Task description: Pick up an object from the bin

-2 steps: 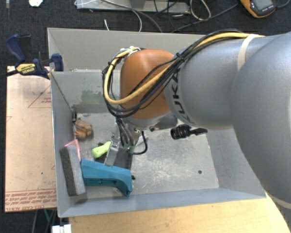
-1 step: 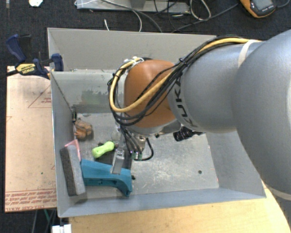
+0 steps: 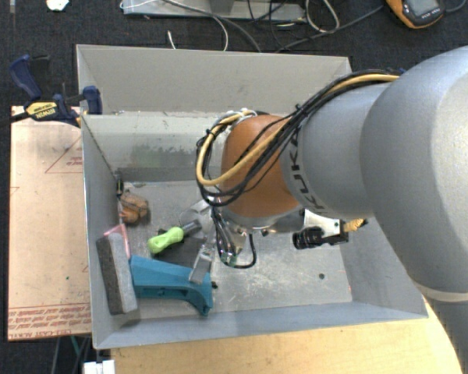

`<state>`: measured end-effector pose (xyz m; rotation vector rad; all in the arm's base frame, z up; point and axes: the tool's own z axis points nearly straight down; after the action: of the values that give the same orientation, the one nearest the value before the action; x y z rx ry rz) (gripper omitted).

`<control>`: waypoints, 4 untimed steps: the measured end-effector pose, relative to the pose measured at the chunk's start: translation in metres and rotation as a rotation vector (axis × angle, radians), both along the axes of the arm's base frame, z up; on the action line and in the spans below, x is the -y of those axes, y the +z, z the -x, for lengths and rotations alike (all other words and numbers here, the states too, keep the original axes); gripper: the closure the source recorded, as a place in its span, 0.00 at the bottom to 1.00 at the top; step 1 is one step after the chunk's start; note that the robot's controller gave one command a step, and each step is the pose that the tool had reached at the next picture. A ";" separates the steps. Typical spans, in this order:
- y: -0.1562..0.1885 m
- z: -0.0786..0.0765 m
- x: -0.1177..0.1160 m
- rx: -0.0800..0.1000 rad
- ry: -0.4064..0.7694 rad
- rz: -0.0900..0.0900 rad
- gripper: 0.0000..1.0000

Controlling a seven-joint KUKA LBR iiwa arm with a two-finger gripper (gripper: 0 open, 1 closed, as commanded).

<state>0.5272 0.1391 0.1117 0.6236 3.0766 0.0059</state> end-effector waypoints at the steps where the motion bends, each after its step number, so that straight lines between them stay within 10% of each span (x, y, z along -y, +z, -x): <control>1: -0.012 -0.040 0.030 0.001 -0.031 -0.003 0.00; 3: -0.010 -0.042 0.027 -0.003 -0.005 -0.002 0.00; 4: -0.016 -0.054 0.051 0.001 0.314 -0.001 0.00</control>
Offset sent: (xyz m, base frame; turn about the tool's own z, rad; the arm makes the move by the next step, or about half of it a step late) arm 0.0240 -0.0082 -0.0062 0.0564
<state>0.5815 0.0877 0.0962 0.1354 3.1359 0.0088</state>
